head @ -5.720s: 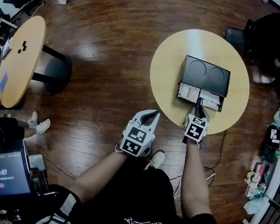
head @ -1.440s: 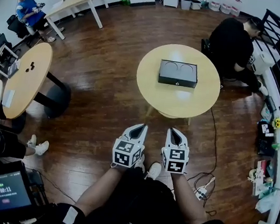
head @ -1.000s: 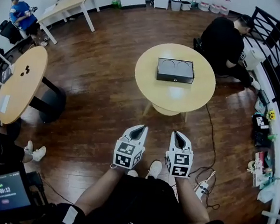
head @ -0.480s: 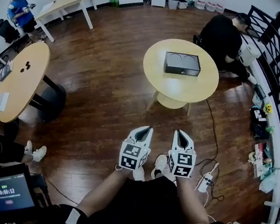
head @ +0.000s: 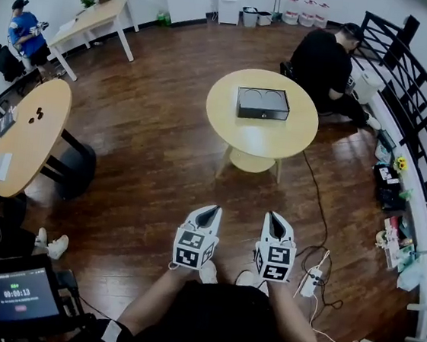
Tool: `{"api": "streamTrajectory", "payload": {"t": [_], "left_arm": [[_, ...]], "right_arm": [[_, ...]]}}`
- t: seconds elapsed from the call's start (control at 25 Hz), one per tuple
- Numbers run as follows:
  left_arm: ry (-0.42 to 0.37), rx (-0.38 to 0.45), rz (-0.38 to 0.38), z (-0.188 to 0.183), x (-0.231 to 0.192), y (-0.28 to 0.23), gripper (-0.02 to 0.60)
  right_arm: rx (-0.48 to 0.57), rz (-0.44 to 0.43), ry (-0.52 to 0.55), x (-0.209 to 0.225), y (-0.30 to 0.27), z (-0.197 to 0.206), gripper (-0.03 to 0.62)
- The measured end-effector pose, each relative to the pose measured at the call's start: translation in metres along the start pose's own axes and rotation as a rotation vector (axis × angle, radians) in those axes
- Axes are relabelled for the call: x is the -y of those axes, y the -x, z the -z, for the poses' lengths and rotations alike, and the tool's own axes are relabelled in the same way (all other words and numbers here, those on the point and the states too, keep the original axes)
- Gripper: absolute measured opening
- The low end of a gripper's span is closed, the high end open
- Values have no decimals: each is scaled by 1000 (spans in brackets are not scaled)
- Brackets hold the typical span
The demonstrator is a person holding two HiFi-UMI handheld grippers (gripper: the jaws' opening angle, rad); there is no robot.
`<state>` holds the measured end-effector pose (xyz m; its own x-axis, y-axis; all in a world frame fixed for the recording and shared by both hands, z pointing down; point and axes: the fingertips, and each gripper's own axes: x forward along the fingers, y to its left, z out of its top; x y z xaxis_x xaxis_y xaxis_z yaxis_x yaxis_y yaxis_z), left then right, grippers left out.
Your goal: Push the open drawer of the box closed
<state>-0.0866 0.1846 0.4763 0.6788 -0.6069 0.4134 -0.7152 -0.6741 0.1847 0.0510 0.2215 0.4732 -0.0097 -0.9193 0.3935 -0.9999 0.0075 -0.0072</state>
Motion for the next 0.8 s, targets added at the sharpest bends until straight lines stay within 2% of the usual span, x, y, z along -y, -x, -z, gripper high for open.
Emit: {"api": "streamTrajectory", "payload": {"t": [0.16,0.32,0.48,0.56,0.8], "left_arm": [[10,0,-12,-5,-5,-2,-3],[11,13,3,-12,4,-6,-3],[-65,23,-14,-13,11,-8,-3],[-71,23,-20,-14,9,-9,-3],[-88,37,-44,-14,59,3,-3]], "right_arm": [[-25,-13,-31,0,-5,-8,5],[-2,-27,-16,-4,-10,-22,5],[20,-42,13,-7,-13,-23,5],[23,-54,19,-11,-17,-24,5],[61,-75,47,12,24,-24,5]]}}
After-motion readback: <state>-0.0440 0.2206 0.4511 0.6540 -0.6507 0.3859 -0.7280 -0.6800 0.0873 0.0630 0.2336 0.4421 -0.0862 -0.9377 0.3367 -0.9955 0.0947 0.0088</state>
